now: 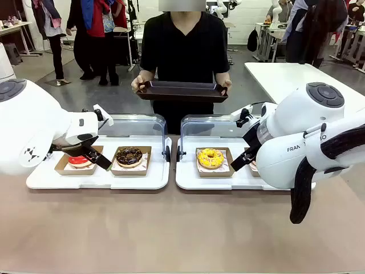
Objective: Provide the desired donut to the person.
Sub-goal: Pick up and lift the Paper togo box containing the Donut pointed at by the person.
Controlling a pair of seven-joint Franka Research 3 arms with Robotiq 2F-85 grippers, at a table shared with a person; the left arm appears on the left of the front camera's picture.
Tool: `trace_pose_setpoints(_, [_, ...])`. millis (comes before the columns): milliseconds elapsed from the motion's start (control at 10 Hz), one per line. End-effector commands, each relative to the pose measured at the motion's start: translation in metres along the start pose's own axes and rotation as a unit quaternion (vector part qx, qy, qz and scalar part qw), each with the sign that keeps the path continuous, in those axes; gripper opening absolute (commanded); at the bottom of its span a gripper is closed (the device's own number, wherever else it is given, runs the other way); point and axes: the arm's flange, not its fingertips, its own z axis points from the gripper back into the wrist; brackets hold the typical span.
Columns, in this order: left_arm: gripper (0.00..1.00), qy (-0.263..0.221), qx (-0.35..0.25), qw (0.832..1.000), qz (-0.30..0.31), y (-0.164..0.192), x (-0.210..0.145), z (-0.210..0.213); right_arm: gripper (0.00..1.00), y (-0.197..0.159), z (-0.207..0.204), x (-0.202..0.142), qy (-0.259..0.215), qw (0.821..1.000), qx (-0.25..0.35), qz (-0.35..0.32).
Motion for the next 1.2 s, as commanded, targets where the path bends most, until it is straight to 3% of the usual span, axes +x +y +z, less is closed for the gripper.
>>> trace_pose_setpoints(0, [1.00,0.000,0.000,1.000,0.000,-0.0001,0.0000,0.0000,1.00,0.0000,-0.0001,0.0000,0.000,1.000,0.000,0.000])
trace_pose_setpoints(1100, [1.00,0.000,0.000,1.000,0.000,0.0000,0.0000,0.0000,1.00,-0.0001,0.0000,0.0000,0.000,1.000,0.000,0.000])
